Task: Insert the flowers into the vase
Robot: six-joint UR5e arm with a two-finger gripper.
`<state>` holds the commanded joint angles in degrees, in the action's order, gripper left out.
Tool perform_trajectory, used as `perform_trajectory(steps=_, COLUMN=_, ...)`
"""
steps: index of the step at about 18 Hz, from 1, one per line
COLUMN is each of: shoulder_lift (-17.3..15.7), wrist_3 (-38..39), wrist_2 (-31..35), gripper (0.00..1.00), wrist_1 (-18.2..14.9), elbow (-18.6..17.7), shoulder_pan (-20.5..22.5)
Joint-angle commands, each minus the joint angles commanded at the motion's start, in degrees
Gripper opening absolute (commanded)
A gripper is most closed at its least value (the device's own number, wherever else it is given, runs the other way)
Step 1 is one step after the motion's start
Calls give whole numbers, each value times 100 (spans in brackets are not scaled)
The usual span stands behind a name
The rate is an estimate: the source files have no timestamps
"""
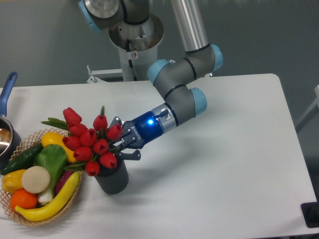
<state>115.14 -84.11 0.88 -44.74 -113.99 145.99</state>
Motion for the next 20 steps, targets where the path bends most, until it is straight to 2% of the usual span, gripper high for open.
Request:
perform_trajectory(steps=5, shoulder_lift=0, wrist_3=-9, wrist_2=79, gripper=42, wrist_1=0, elbow=0, shoulder_pan=9)
perform_trajectory(steps=10, shoulder_lift=-53, wrist_3=-9, wrist_2=88, gripper=59, wrist_1=0, elbow=-9, shoulder_pan=9)
perform_trajectory(steps=12, shoulder_lift=-131, wrist_3=-9, wrist_2=97, gripper=73, wrist_1=9, elbow=-52, shoulder_pan=17)
perform_trajectory(steps=14, shoulder_lift=-167, wrist_3=-26, wrist_2=97, gripper=100, wrist_1=9, elbow=-88, shoulder_pan=26)
perform_trajectory(steps=18, shoulder_lift=-263, wrist_3=-149, wrist_2=141, gripper=100, wrist_1=9, elbow=-88, shoulder_pan=105)
perform_trajectory(steps=20, shoulder_lift=-465, wrist_3=-211, wrist_2=604, gripper=100, wrist_1=18, elbow=-184, shoulder_pan=202)
